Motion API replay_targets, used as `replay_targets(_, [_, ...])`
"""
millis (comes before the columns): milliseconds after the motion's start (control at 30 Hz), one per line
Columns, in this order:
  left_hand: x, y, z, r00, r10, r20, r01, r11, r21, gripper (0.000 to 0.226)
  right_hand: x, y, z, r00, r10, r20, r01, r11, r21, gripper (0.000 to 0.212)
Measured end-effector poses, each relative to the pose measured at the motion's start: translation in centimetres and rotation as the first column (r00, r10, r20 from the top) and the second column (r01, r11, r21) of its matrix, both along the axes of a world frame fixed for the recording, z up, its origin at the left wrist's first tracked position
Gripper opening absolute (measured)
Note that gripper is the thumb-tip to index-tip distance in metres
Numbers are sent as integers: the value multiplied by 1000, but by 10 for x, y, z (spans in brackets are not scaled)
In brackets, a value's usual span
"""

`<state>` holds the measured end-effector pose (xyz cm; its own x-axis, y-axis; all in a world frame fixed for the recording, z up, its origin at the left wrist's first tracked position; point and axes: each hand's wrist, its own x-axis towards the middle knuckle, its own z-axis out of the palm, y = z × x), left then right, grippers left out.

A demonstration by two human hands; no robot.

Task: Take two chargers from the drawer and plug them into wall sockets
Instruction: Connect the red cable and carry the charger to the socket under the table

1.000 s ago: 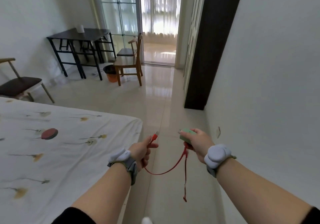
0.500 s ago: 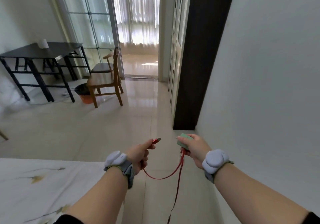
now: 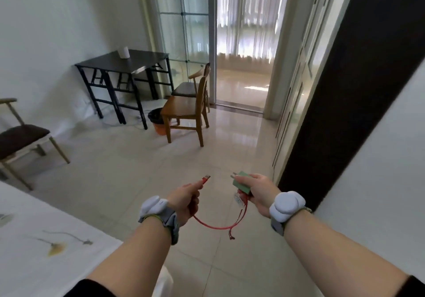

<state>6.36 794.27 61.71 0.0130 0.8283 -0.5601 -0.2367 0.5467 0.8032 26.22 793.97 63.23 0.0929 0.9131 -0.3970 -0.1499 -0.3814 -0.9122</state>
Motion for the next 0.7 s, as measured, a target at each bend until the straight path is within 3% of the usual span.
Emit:
replay_targets(167, [-22,96,-12,997,73,10,-73,997,-36,20,-22,116,-5,996,80,24,-80,997,4,9])
replay_targets(467, [-68,290,-22,976,194,100,-184,978,-101,21,-57,311,-10,993,73,95,-64,994,-88,11])
replay_targets(700, [-117,416,-29,956,289,51,-284,955,-91,19,-104,460,-15,990,143,-10,-143,979,-147,11])
